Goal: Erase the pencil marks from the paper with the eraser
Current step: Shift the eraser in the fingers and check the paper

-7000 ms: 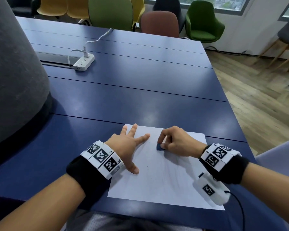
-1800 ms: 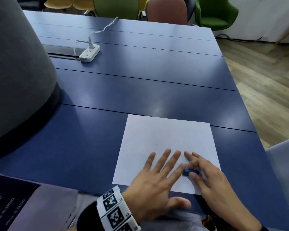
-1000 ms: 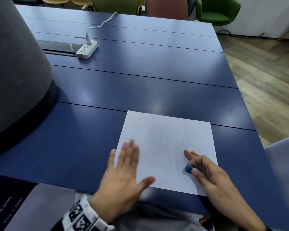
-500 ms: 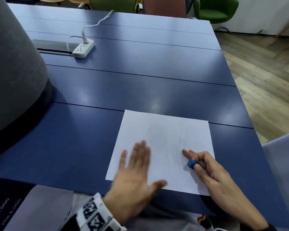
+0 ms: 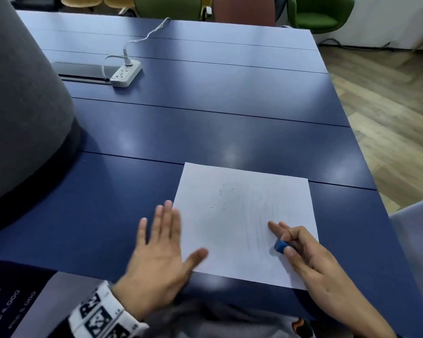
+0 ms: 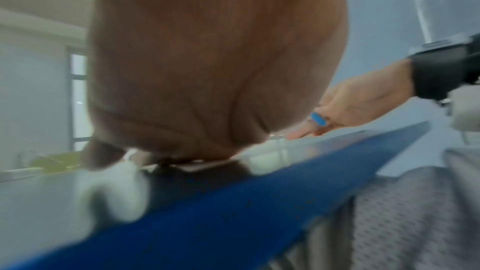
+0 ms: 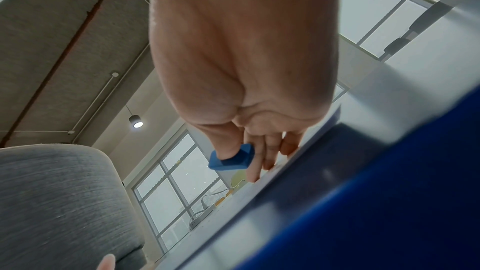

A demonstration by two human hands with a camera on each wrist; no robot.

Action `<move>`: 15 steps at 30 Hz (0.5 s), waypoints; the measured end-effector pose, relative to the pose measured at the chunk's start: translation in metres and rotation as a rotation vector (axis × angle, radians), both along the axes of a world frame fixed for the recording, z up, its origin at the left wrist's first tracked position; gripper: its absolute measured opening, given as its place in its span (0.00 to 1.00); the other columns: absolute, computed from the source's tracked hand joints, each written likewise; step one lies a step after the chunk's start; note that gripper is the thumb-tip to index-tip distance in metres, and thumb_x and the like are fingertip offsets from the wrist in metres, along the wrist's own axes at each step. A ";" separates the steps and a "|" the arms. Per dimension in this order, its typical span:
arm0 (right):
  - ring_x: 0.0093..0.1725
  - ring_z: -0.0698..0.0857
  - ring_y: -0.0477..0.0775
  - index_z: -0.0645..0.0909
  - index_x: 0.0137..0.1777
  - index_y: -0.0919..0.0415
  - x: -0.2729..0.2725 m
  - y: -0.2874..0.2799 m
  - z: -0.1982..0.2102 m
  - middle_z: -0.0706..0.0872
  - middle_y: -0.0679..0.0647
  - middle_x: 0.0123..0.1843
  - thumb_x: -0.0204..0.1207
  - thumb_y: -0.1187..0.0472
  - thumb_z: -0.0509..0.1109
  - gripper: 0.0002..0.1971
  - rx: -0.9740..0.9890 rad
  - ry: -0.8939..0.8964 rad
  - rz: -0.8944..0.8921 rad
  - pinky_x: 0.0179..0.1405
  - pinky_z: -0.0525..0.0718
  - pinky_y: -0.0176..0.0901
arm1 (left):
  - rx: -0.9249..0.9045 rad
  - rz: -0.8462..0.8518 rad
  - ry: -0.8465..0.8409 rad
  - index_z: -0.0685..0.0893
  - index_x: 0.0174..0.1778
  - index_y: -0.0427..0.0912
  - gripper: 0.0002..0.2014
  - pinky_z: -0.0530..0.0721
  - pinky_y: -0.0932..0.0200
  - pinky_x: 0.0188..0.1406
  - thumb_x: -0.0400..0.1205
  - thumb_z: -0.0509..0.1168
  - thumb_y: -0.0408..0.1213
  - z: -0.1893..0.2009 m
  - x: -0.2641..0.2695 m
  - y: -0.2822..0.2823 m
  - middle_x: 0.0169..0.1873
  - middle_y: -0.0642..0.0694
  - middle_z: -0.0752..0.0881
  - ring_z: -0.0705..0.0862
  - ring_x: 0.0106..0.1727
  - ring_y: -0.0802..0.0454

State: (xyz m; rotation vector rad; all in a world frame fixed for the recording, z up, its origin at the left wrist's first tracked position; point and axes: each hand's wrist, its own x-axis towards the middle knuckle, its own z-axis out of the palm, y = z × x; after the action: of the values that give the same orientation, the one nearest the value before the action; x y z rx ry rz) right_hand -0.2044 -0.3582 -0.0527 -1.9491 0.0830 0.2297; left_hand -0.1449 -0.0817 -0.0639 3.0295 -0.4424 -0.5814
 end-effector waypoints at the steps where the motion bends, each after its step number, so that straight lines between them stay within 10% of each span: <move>1: 0.76 0.65 0.25 0.74 0.44 0.43 -0.001 0.000 0.000 0.79 0.26 0.69 0.84 0.65 0.60 0.14 -0.001 -0.002 0.003 0.71 0.69 0.34 | 0.019 0.042 0.048 0.33 0.82 0.34 0.56 0.34 0.44 0.82 0.68 0.15 0.75 0.007 0.007 0.004 0.81 0.39 0.28 0.26 0.83 0.47; 3: 0.76 0.64 0.25 0.74 0.44 0.45 -0.002 0.001 0.000 0.79 0.26 0.69 0.84 0.65 0.60 0.13 -0.004 -0.008 0.008 0.69 0.69 0.32 | 0.035 0.052 0.135 0.22 0.78 0.37 0.58 0.28 0.45 0.81 0.58 0.13 0.76 0.024 0.019 0.001 0.76 0.43 0.18 0.19 0.78 0.48; 10: 0.76 0.63 0.23 0.73 0.44 0.43 -0.001 0.001 0.002 0.78 0.26 0.70 0.84 0.66 0.61 0.14 -0.033 -0.014 0.034 0.69 0.67 0.28 | 0.070 -0.274 0.020 0.30 0.83 0.37 0.52 0.34 0.41 0.82 0.74 0.29 0.75 0.032 0.076 -0.068 0.82 0.42 0.26 0.26 0.83 0.47; 15: 0.77 0.62 0.23 0.74 0.46 0.45 -0.001 0.001 0.003 0.77 0.24 0.70 0.84 0.65 0.61 0.12 -0.034 -0.028 0.037 0.71 0.67 0.30 | 0.022 -0.595 0.071 0.32 0.84 0.44 0.54 0.32 0.42 0.82 0.65 0.20 0.76 0.015 0.070 -0.109 0.82 0.47 0.27 0.27 0.83 0.50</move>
State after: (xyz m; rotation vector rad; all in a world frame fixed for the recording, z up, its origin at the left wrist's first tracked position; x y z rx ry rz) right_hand -0.2058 -0.3574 -0.0500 -1.9881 0.0327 0.2260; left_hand -0.0745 -0.1904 -0.0494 2.8547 -1.3555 -0.7055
